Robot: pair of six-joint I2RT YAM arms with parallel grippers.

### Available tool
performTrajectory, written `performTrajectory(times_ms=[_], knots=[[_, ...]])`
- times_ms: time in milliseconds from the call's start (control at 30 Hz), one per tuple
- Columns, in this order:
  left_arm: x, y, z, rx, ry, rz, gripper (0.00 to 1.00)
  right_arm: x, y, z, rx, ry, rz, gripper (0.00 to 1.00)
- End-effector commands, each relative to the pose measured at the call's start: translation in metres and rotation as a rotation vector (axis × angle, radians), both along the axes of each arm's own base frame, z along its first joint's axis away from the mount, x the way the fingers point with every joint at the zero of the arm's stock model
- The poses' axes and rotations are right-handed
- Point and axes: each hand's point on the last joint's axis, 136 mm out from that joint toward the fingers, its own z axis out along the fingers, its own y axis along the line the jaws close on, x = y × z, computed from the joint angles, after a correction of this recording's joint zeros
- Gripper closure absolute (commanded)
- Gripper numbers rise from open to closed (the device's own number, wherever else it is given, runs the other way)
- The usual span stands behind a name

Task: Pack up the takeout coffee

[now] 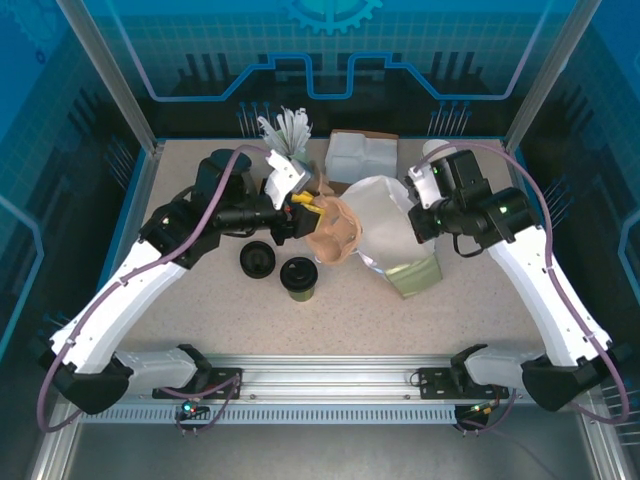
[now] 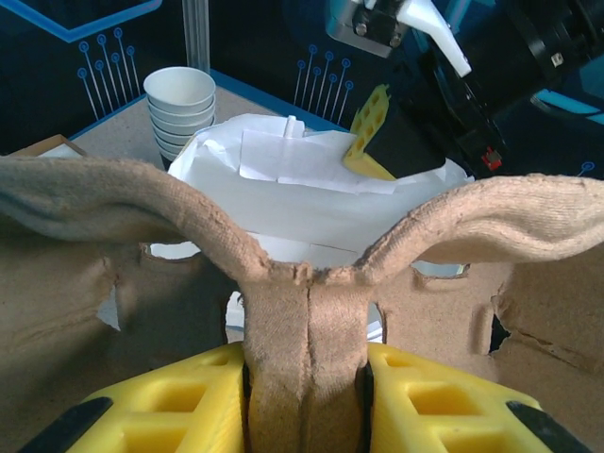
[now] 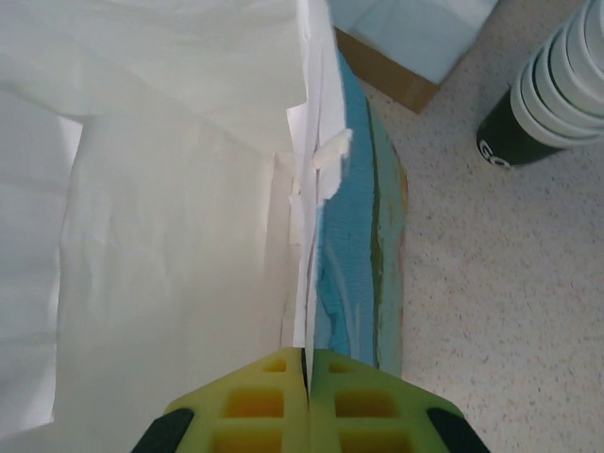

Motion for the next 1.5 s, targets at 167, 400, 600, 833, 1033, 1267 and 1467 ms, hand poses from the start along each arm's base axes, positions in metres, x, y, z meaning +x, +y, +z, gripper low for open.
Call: performTrajectory(times_ms=[167, 400, 600, 833, 1033, 1267, 1467], knots=[[-0.008, -0.027, 0.008, -0.039, -0.002, -0.088, 0.67, -0.003, -0.003, -0.004, -0.010, -0.059, -0.106, 1.00], [-0.013, -0.050, -0.001, -0.026, 0.036, -0.150, 0.67, -0.006, 0.002, -0.003, 0.002, -0.057, -0.113, 1.00], [-0.019, -0.067, -0.007, -0.012, 0.052, -0.200, 0.67, -0.008, 0.008, -0.001, 0.017, -0.061, -0.103, 1.00], [-0.020, -0.077, -0.018, -0.003, 0.079, -0.248, 0.67, -0.010, 0.015, 0.003, 0.043, -0.064, -0.079, 1.00], [-0.020, -0.086, -0.027, 0.009, 0.116, -0.291, 0.67, -0.014, 0.021, 0.003, 0.062, -0.058, -0.055, 1.00], [-0.018, -0.091, -0.037, 0.026, 0.137, -0.311, 0.67, -0.018, 0.027, 0.004, 0.088, -0.061, -0.024, 1.00], [-0.014, -0.092, -0.050, 0.052, 0.151, -0.316, 0.67, -0.021, 0.030, 0.005, 0.096, -0.059, 0.002, 1.00]])
